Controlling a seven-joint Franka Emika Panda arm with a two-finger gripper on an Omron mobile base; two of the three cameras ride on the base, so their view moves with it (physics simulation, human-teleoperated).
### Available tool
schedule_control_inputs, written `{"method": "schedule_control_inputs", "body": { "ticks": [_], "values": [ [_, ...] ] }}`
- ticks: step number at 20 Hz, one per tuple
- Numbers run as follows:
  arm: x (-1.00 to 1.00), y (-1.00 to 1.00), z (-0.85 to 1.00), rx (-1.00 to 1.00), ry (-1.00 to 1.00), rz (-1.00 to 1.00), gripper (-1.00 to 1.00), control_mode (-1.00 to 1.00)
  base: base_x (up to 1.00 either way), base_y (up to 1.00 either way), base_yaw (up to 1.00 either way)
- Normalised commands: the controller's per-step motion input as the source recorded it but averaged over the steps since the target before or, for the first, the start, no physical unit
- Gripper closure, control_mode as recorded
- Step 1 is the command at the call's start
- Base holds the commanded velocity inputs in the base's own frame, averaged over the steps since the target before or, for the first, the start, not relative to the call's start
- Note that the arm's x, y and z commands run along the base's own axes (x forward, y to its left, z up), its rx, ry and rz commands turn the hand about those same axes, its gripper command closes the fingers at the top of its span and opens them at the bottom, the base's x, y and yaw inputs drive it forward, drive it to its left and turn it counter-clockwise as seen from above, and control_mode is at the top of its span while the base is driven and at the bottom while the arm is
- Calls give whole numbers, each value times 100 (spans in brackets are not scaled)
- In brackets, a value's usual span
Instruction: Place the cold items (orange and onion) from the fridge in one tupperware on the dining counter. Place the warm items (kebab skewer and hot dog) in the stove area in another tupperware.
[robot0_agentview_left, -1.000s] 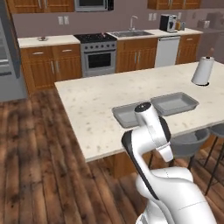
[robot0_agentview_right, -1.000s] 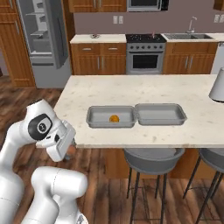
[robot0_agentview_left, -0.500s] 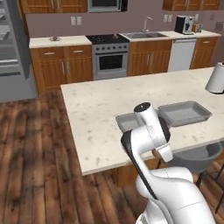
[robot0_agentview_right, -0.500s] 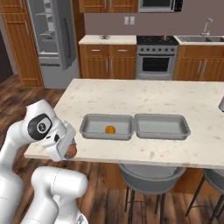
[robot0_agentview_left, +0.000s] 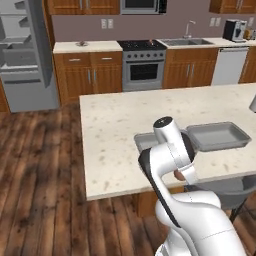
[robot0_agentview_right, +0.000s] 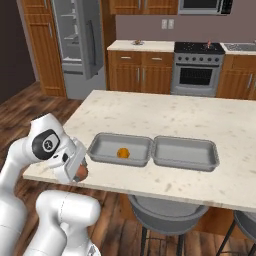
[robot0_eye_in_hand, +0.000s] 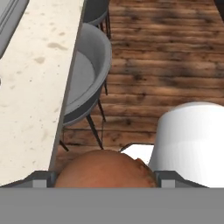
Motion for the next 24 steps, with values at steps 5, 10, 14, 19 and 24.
{"method": "schedule_control_inputs", "body": {
  "ticks": [5, 10, 14, 19, 24],
  "values": [
    [0, 0, 0, 0, 0, 0, 100, 100, 35, -41, 26],
    [0, 0, 0, 0, 0, 0, 100, 100, 22, -44, 25],
    [43, -43, 0, 8, 0, 22, 100, -100, 0, 0, 0],
    [69, -37, 0, 12, 0, 15, 100, -100, 0, 0, 0],
    [91, -44, 6, 18, 2, 9, 100, -100, 0, 0, 0]
  ]
}}
